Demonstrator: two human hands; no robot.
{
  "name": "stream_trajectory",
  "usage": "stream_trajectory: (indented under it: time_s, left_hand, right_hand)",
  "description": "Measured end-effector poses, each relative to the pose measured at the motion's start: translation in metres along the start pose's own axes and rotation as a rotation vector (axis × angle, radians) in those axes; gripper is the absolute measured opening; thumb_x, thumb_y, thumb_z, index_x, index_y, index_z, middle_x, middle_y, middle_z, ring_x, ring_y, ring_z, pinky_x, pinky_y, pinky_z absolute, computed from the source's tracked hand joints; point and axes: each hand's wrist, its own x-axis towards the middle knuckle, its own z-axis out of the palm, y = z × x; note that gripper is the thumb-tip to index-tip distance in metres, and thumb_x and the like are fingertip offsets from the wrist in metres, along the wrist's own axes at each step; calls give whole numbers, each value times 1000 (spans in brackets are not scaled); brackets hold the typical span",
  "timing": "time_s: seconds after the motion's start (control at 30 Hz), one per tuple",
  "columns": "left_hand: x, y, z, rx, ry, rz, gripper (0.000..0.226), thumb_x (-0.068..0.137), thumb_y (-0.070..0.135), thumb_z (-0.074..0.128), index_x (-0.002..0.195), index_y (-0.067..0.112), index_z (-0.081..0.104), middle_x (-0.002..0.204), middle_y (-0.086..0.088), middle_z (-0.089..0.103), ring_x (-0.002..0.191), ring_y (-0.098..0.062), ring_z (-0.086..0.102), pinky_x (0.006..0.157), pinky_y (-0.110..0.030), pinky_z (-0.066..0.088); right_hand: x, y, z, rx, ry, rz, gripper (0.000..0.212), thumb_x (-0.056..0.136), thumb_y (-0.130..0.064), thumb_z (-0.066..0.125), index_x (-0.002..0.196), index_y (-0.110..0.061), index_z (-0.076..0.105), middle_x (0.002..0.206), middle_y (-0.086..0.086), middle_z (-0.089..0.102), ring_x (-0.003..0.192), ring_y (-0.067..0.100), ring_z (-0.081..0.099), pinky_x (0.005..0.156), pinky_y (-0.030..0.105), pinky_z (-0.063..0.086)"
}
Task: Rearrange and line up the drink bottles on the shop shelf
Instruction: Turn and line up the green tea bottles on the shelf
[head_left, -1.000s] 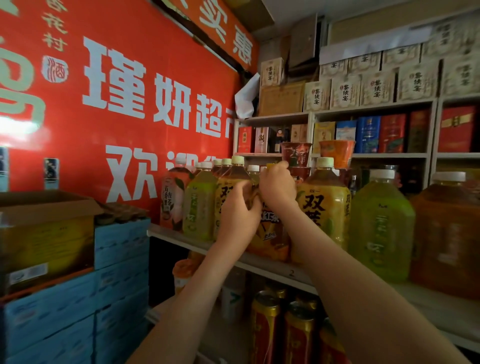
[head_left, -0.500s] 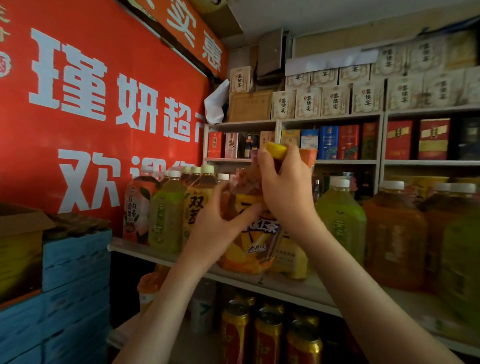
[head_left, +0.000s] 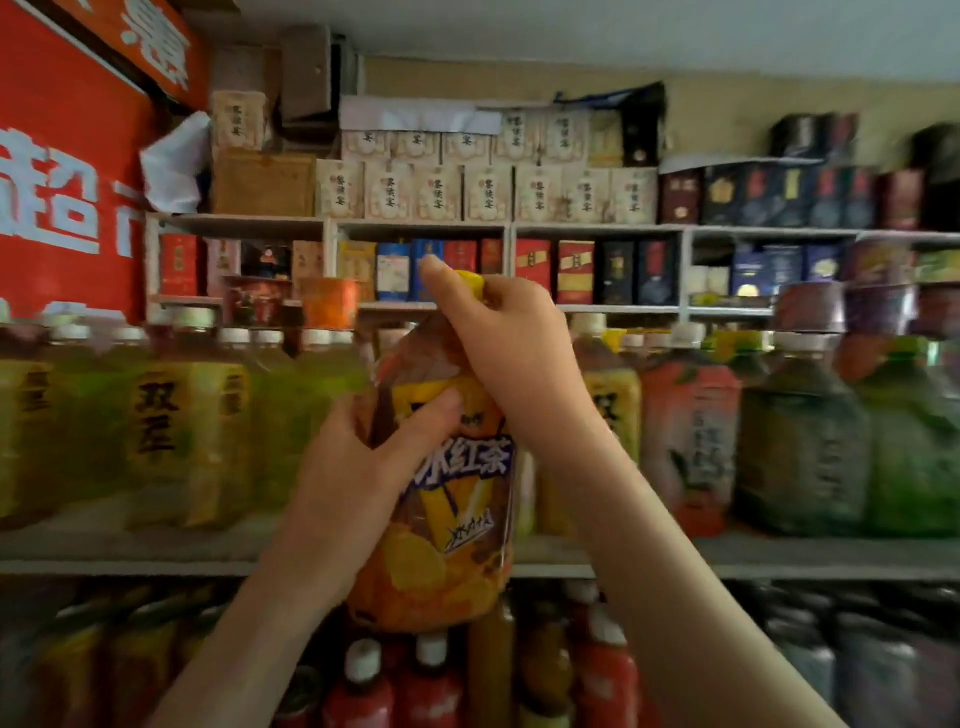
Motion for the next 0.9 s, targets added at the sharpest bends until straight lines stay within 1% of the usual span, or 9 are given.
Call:
stream_trajectory:
  time_s: [0.07, 0.17, 0.33, 0.4, 0.47, 0.57, 0.7, 0.8, 0.9]
  left_hand:
    - [-13, 2, 56, -12, -16, -9, 53, 42, 72, 68, 87, 44, 65, 78, 26, 69, 67, 3, 67, 47, -14, 50]
    - [-29, 6, 127, -4, -85, -7, 38, 42, 73, 67, 77, 58, 64, 75, 29, 68, 69, 6, 66, 51, -13, 50]
    - [-38, 4, 234, -29, -256, 64, 44, 50, 67, 64, 90, 49, 61, 84, 34, 66, 77, 13, 63, 56, -7, 49]
    - [-32, 2, 266, -10, -314, 66, 59, 47, 71, 66, 100, 46, 56, 89, 34, 66, 80, 12, 63, 63, -11, 53]
    - [-25, -2, 297, -9, -353, 61, 69, 48, 77, 67, 106, 42, 55, 93, 28, 68, 84, 7, 65, 69, -17, 53]
    - [-14, -9, 332, -27, -367, 138, 62, 61, 80, 50, 109, 40, 55, 99, 26, 66, 89, 12, 61, 67, -6, 46]
    - [8, -17, 369, 78, -316, 241, 40, 84, 58, 50, 117, 38, 52, 109, 24, 59, 97, 20, 50, 73, -4, 40]
    - [21, -19, 396, 150, -270, 338, 34, 89, 39, 57, 121, 30, 51, 107, 25, 54, 98, 18, 50, 73, 4, 39]
    - [26, -23, 420, 228, -220, 388, 37, 90, 28, 58, 126, 25, 49, 119, 16, 54, 104, 6, 52, 76, -2, 41]
  right_hand:
    - [-4, 16, -55, -49, -2, 54, 50, 83, -54, 59, 63, -9, 59, 59, -1, 62, 57, 13, 61, 59, 33, 53]
    - [-11, 38, -125, -123, 39, 80, 47, 86, -49, 57, 66, -7, 60, 56, -2, 57, 52, 12, 57, 50, 30, 50]
    - [-20, 71, -238, -217, 169, 67, 54, 88, -51, 54, 79, 1, 65, 66, 14, 65, 57, 21, 60, 47, 30, 48]
    - [-20, 83, -274, -246, 218, 47, 54, 87, -52, 54, 79, 1, 65, 71, 16, 66, 58, 25, 60, 49, 34, 49]
    - [-16, 98, -308, -239, 255, 53, 54, 86, -51, 55, 76, 1, 63, 66, 16, 64, 57, 26, 60, 54, 39, 52]
    - [-8, 123, -355, -214, 330, 98, 56, 84, -53, 58, 77, 3, 61, 66, 15, 60, 61, 35, 61, 60, 49, 53]
    - [5, 145, -407, -326, 428, 72, 52, 81, -54, 59, 69, -4, 62, 58, 1, 57, 53, 17, 56, 55, 36, 51]
    - [16, 158, -440, -412, 500, 36, 53, 78, -56, 57, 69, -3, 62, 60, 7, 58, 57, 21, 57, 62, 44, 53]
    - [26, 170, -468, -364, 509, 45, 52, 76, -58, 58, 68, -7, 63, 61, 5, 60, 60, 27, 59, 65, 52, 53]
